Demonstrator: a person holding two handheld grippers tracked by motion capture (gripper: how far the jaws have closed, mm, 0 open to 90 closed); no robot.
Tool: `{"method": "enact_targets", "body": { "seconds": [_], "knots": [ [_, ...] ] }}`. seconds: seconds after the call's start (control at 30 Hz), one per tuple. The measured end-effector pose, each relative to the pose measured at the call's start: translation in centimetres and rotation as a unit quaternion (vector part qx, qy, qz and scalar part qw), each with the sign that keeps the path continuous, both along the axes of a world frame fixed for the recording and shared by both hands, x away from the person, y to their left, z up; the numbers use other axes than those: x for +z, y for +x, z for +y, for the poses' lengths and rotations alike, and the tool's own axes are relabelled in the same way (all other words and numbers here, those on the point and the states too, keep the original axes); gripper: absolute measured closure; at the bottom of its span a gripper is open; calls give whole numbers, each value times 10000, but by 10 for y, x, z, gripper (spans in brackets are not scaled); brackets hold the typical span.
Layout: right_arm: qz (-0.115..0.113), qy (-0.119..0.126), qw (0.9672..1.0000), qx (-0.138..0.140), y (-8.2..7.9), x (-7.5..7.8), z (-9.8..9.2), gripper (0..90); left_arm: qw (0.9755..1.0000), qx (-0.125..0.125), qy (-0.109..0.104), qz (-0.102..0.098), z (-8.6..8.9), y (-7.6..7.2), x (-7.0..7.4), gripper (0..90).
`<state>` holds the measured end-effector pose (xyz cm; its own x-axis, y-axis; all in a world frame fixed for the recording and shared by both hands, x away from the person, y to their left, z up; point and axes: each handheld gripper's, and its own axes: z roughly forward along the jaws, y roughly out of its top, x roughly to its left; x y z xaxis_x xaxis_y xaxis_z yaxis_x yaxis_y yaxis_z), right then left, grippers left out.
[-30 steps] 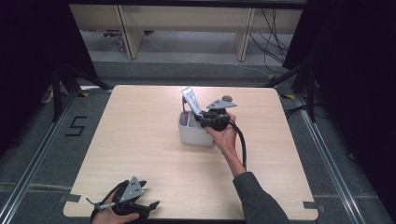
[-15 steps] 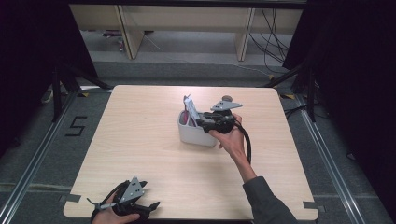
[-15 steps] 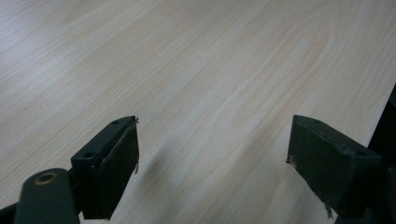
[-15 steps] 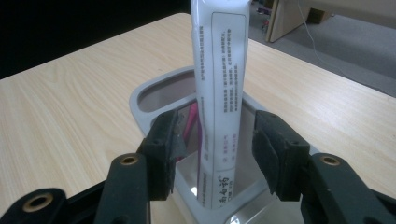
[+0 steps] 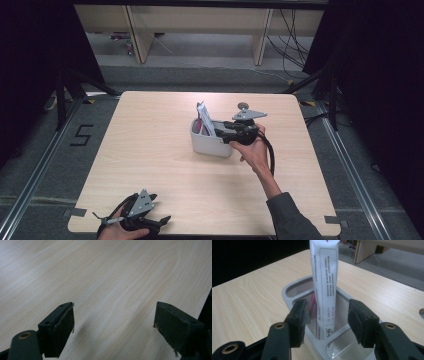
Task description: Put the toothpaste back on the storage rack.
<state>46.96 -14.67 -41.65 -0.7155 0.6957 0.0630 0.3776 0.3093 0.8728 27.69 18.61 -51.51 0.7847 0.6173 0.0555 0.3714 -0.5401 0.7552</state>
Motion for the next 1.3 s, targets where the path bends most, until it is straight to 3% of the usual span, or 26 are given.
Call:
{"method": "enact_targets", "body": {
  "seconds": [0.13, 0.17, 0.2, 0.5, 0.53, 0.63, 0.77, 0.8, 0.9, 0.93, 0.97, 1.0, 1.1, 1.2, 1.23, 1.3],
  "knots": [
    [-64, 11, 9999, 86, 0, -2, -4, 493, 10000, 2, -2, 6, 0, 0, 0, 161],
    [71, 84, 9999, -20, -2, -2, -4, 489, 10000, 3, 0, 3, 0, 0, 0, 161],
    [-25, 17, 10000, -9, -1, -2, -6, 483, 10000, 4, 10, -13, 0, 0, 0, 161],
    [44, 233, 9997, -9, -6, -5, -13, 450, 10000, 5, 12, -21, 1, 0, 0, 161],
    [-18, 175, 9998, -47, -7, -4, -14, 445, 10000, 4, 15, -19, 1, 1, 0, 161],
    [87, 247, 9997, -2, -9, -4, -16, 443, 10000, -1, 18, -23, 1, 1, 0, 161],
    [-27, 199, 9998, -69, -10, -4, -19, 438, 10000, -4, 17, -7, 1, 0, 0, 161],
    [78, 237, 9997, -76, -12, -3, -19, 437, 10000, -4, 19, -7, 1, 0, 0, 161],
    [-58, 161, 9999, -6, -12, -4, -23, 433, 10000, -18, 14, 0, 1, 1, 0, 161],
    [51, 254, 9996, -66, -13, -4, -23, 431, 9999, -7, 91, -59, 1, 1, 1, 161],
    [9, 166, 9998, -126, -14, -4, -24, 427, 9999, 23, 83, -69, 1, 1, 1, 161],
    [106, 215, 9996, -153, -16, -4, -24, 423, 10000, -8, 60, -58, 2, 1, 1, 161],
    [-31, 161, 9999, -30, -15, -4, -27, 418, 9999, 77, -111, 9, 0, -1, 0, 161],
    [51, 201, 9996, -166, -19, -4, -28, 398, 9999, 65, -82, -18, 1, -1, 0, 161],
    [192, 171, 9996, -120, -20, -3, -29, 394, 9999, 70, -86, -14, 1, -1, 0, 161],
    [89, 140, 9998, -145, -21, -5, -30, 383, 9999, 69, -74, -18, 1, -1, 0, 161]
  ]
}}
